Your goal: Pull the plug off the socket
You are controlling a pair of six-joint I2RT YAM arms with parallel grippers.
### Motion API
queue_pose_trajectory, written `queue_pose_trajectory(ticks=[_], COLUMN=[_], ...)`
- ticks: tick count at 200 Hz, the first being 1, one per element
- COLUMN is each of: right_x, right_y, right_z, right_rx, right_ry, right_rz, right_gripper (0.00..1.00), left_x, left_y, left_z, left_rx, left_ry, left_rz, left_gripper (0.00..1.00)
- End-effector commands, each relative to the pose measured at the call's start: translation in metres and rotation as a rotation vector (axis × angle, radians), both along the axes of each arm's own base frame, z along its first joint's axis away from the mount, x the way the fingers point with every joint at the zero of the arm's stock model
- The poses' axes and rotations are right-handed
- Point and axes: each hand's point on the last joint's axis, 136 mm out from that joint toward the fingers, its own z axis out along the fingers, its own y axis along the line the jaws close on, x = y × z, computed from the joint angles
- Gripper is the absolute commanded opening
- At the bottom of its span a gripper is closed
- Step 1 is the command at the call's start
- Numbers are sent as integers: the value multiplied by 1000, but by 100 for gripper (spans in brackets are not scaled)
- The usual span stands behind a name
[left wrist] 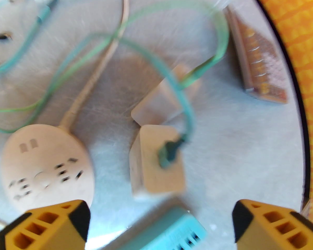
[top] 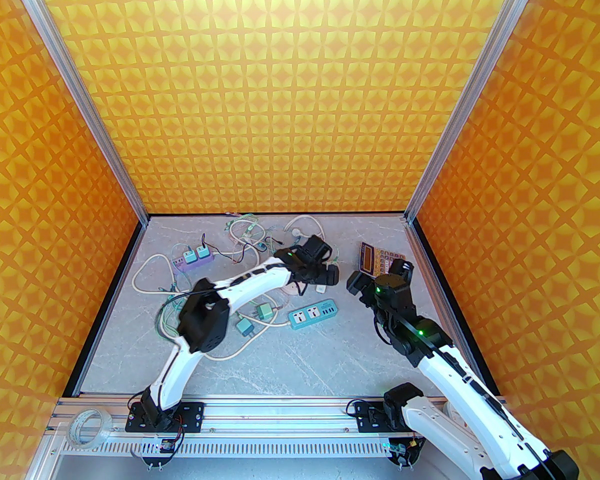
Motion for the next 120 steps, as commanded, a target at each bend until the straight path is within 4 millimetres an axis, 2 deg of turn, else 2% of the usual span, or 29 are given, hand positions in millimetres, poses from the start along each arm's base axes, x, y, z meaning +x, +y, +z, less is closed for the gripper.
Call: queue_pose_trajectory(ticks=[1,15,35,58,61,67,71,92,120], right_x=[12,16,21,25,25,26,26,27,28], right_y=[22,35,52,72,75,80,84,107,145], right_z=[27,33,38,42,42,43,44,45,44], right_rx=[30,53,90,125,126,126,124,125,112], right_ry=[-76,-98,-122,-133,-133,-136,-136,-134,-119], right_rz=[120,183,265,353,364,382,396,472,577], right_gripper=[98,99,99,99,98,99,98,98,99], left_x=[5,6,11,14,20,23,22,29,39], left_y=[31,55,102,161,178,195,206,266,322], left_z=[39,51,63,68,69,73,65,63,55], left_rx=[3,34,84,113,117,119,136,177,248], left_ry=[-72,-112,-153,-158,-157,-168,-161,-185,-242], left_rz=[36,70,145,234,266,291,299,375,404], left_gripper=[99,99,99,99,99,99,99,99,99])
